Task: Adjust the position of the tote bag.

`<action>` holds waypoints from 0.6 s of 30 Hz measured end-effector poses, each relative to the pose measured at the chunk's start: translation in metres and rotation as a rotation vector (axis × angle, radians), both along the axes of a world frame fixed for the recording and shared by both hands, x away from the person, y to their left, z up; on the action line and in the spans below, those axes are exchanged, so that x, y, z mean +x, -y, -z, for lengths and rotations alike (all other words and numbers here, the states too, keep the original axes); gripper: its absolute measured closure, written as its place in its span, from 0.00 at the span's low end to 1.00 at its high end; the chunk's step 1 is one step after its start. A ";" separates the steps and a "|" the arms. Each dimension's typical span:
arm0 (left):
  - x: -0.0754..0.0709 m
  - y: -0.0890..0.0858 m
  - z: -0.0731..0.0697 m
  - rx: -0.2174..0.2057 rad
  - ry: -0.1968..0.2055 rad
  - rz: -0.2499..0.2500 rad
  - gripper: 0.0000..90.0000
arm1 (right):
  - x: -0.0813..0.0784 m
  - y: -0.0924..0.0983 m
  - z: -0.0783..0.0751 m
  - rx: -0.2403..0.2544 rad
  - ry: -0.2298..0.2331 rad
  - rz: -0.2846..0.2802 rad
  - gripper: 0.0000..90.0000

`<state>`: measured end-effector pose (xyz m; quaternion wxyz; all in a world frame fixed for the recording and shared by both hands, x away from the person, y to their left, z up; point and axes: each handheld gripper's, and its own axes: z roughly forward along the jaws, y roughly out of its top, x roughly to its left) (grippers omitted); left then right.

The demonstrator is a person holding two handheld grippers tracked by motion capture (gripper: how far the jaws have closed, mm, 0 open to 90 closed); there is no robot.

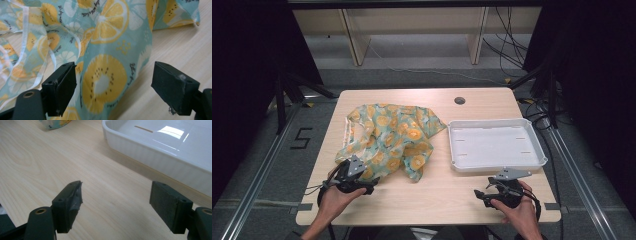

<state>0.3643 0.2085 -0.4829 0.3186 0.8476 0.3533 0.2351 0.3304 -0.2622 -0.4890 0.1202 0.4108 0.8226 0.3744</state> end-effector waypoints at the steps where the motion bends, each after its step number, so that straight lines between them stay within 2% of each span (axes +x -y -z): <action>1: 0.002 0.001 0.002 -0.010 0.006 0.000 0.27 | 0.000 0.000 0.000 -0.003 -0.001 0.000 0.30; 2: 0.005 0.001 0.002 0.010 -0.002 0.004 0.30 | 0.000 0.000 0.000 0.002 0.007 0.000 0.30; 3: 0.008 0.002 0.004 0.000 -0.001 0.012 0.33 | 0.000 0.000 0.000 -0.009 0.005 0.000 0.30; 6: 0.013 0.003 0.009 0.017 -0.027 0.059 0.57 | 0.000 -0.001 0.000 -0.005 0.004 -0.002 0.30; 7: 0.015 0.002 0.011 0.029 -0.025 0.104 0.68 | 0.000 -0.001 0.000 -0.006 0.004 -0.002 0.30; 8: 0.015 0.002 0.011 0.050 -0.033 0.121 0.77 | -0.001 -0.002 0.000 -0.001 -0.002 0.002 0.30; 10: 0.014 0.004 0.014 0.057 -0.038 0.149 0.88 | 0.000 -0.002 0.000 -0.006 0.006 -0.018 0.30; 13: 0.012 0.009 0.015 0.044 -0.042 0.182 0.97 | 0.000 -0.002 0.000 -0.013 0.006 -0.007 0.30; 14: 0.011 0.011 0.015 0.046 -0.040 0.189 0.98 | 0.000 -0.002 0.001 -0.019 0.015 -0.019 0.30; 15: 0.010 0.013 0.015 0.042 -0.047 0.194 0.98 | -0.002 -0.003 0.000 -0.010 -0.011 -0.010 0.30; 16: 0.009 0.015 0.015 0.044 -0.036 0.202 0.99 | -0.001 -0.003 0.000 -0.025 0.011 -0.020 0.30; 17: 0.008 0.018 0.015 0.042 -0.052 0.210 0.99 | -0.002 -0.004 0.000 -0.010 -0.009 -0.011 0.30; 18: 0.007 0.021 0.015 0.043 -0.041 0.218 0.99 | -0.002 -0.004 0.000 -0.005 -0.007 -0.007 0.30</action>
